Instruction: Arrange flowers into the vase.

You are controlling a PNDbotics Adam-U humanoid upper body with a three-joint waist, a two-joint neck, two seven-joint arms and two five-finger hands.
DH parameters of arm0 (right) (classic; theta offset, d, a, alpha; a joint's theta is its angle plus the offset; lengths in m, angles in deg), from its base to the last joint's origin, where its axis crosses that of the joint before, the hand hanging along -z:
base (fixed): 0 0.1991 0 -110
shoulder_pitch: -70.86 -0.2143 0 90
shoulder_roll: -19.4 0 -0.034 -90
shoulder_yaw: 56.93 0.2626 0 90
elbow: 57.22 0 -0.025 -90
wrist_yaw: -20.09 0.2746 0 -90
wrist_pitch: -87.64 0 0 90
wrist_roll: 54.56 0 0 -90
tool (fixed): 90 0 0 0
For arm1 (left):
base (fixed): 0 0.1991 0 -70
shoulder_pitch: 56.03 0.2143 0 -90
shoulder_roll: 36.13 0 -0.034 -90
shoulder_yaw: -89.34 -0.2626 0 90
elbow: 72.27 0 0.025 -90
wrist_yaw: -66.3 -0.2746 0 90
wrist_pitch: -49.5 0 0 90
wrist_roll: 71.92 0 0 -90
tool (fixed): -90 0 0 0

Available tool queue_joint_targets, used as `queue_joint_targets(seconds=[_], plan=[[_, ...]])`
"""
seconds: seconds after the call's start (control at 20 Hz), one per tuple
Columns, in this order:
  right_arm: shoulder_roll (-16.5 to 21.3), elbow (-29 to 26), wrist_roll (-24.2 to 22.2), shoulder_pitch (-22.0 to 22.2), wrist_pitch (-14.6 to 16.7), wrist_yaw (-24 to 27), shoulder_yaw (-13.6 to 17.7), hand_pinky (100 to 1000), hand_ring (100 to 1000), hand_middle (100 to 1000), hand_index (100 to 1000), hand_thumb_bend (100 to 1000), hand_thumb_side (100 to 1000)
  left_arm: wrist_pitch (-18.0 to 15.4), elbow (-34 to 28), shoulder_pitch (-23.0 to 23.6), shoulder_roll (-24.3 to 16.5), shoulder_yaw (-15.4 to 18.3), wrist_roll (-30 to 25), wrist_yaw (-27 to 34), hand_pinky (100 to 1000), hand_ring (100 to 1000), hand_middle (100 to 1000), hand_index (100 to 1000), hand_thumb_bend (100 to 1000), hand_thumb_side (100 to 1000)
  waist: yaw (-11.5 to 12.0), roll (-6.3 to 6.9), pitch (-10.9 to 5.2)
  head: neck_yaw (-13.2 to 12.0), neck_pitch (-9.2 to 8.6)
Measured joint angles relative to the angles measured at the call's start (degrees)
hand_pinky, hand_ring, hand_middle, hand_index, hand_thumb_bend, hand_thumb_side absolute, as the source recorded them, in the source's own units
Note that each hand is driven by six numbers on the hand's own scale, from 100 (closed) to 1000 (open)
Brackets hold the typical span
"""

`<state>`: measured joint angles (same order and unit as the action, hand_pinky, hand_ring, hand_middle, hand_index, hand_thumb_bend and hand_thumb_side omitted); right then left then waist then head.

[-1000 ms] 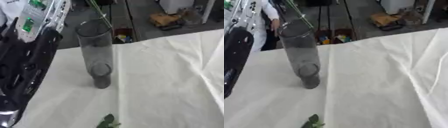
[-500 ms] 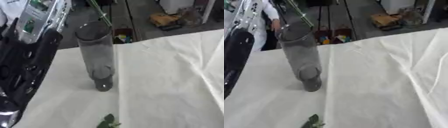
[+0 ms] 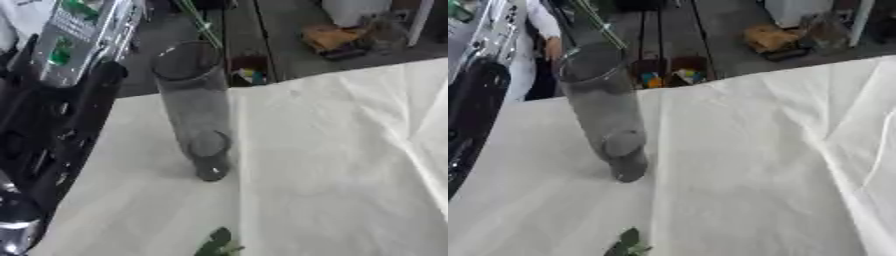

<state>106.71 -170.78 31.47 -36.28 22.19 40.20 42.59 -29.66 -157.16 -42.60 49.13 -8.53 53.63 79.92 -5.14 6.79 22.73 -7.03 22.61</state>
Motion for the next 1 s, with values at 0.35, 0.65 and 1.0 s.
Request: queue_joint_targets(seconds=[0.35,0.65,1.0], plan=[[0.00,0.00,0.10,0.10,-0.33,0.16,0.02,839,768,380,886,100,880,0.83,0.14,-0.17,-0.07,0.08,0.09,0.76,100,100,100,100,192,285,0.37,0.00,-0.91,-0.11,0.08],[0.00,0.00,0.13,0.30,-0.51,0.25,0.02,839,767,381,886,100,880,1.11,0.34,-0.39,-0.50,0.56,0.38,1.52,100,100,100,100,195,286,0.40,0.00,-1.23,-0.26,0.37],[0.00,0.00,0.20,0.33,-0.64,0.60,0.02,843,769,381,887,100,881,0.92,0.45,-0.66,-0.54,0.77,0.66,2.38,100,100,100,100,193,287,0.42,0.02,-1.59,-0.34,0.48]])
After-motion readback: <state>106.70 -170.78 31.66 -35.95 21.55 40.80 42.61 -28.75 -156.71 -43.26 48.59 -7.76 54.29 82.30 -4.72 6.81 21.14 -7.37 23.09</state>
